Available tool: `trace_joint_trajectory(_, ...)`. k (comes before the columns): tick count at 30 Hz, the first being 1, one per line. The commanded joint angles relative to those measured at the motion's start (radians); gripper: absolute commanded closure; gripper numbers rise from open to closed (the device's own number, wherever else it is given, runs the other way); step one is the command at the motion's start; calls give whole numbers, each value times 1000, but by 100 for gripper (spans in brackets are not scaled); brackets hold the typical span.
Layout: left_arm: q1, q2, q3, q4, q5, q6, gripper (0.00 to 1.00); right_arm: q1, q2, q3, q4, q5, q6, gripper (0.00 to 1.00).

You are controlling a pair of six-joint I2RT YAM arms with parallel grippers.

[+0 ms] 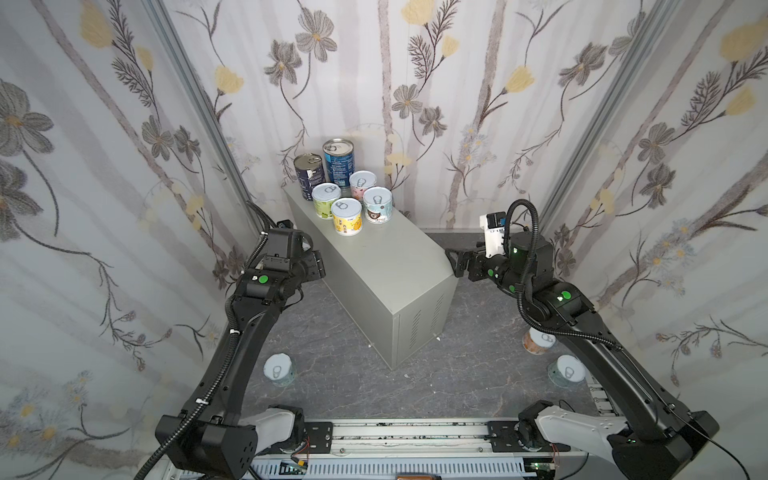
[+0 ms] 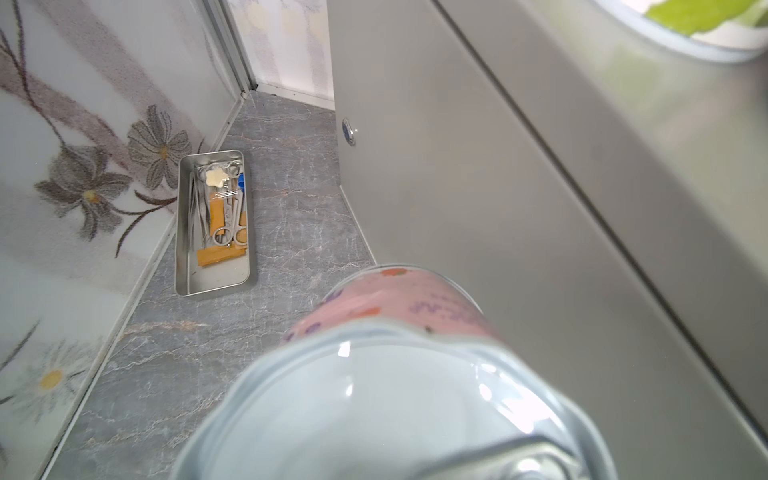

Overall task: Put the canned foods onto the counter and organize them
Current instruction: 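Lift the pink-labelled can with the left gripper up over the cabinet top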

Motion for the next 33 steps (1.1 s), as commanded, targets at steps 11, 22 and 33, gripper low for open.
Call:
trace_joint_trajectory(11, -194, -70, 120, -162, -146, -13, 50, 29, 5, 12, 39, 1, 1, 0)
trace_joint_trajectory(22, -325, -89, 221, -287, -191, -22, 53, 61, -14, 19, 28, 31, 8, 0)
trace_joint_trajectory(33, -409, -57, 352, -311, -69, 13, 54, 66, -44, 12, 21, 51, 10, 0)
